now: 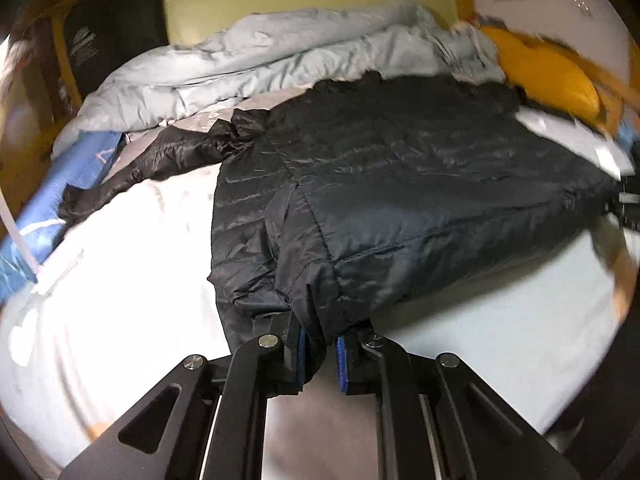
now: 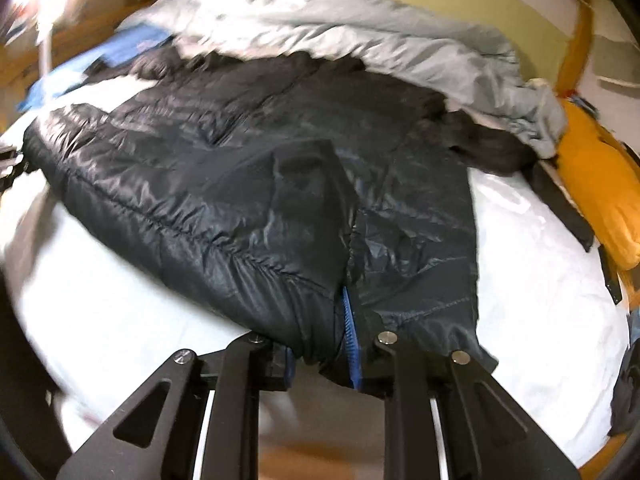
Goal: Fold large clothes
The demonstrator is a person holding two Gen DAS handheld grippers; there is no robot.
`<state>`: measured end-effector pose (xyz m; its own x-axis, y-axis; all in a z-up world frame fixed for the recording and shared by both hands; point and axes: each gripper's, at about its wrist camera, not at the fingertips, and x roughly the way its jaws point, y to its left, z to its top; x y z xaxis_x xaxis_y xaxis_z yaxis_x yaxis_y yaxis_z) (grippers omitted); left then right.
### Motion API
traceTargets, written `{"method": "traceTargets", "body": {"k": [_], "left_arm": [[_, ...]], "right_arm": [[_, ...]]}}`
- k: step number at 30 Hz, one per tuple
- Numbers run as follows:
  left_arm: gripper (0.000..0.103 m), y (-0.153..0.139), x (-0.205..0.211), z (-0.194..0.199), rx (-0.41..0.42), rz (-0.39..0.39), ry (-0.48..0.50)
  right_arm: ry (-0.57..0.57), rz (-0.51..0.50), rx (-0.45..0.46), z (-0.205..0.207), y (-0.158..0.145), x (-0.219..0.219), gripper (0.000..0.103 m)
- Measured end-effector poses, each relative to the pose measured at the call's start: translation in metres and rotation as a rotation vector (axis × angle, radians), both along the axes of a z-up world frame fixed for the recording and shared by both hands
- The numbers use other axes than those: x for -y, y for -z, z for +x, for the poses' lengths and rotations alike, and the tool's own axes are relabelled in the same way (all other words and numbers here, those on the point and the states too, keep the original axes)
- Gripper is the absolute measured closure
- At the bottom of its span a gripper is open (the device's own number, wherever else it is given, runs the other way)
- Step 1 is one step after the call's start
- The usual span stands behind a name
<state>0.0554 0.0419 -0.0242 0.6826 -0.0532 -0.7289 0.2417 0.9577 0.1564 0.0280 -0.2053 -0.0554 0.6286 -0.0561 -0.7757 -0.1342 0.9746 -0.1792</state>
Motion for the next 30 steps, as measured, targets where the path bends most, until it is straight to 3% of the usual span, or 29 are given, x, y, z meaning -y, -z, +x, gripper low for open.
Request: {"method": "traceTargets", "body": {"k": [2,4,5,6,7,13,18,20,21,23,30], "left_arm": [[0.084,-0.006,0.0,-0.011,-0.014,0.01,-0.007],[0.056,-0.017,-0.006,-0.012,-0.021,-0.019,-0.056],[0.046,-0.026,-0.01,-0.008,-0.001,-0.033,-0.08],[0.031,-0.034,-0.012,-0.003,0.038,-0.043,-0.095],[0.025,-0.042,-0.014,0.003,0.079,-0.042,-0.11],[0.024,-0.055,-0.021,0.083,0.153,-0.028,-0.166],[0.024,-0.055,-0.043,0.145,0.209,-0.115,-0.236],[0.023,-0.056,-0.054,0.149,0.217,-0.181,-0.225],[0.017,-0.055,-0.059,0.145,0.229,-0.203,-0.215],[0.015,-0.051,-0.067,0.133,0.25,-0.218,-0.217],[0.014,-0.033,-0.073,0.128,0.159,-0.244,-0.233]], "right_arm": [[-0.008,-0.019,-0.029,-0.009,-0.002,-0.001,0.078],[0.021,-0.029,-0.011,-0.012,-0.011,0.003,0.061],[0.042,-0.035,0.013,-0.011,-0.019,0.006,0.055],[0.062,-0.044,0.043,-0.008,-0.029,0.009,0.04],[0.08,-0.053,0.081,-0.004,-0.039,0.012,0.03],[0.194,-0.046,0.191,0.063,-0.076,0.037,0.025],[0.292,-0.014,0.217,0.124,-0.073,0.059,0.023],[0.311,0.066,0.199,0.128,-0.064,0.071,0.023],[0.293,0.121,0.193,0.124,-0.06,0.078,0.023],[0.275,0.195,0.184,0.113,-0.052,0.092,0.022],[0.41,0.291,0.268,0.089,-0.058,0.138,0.015]]}}
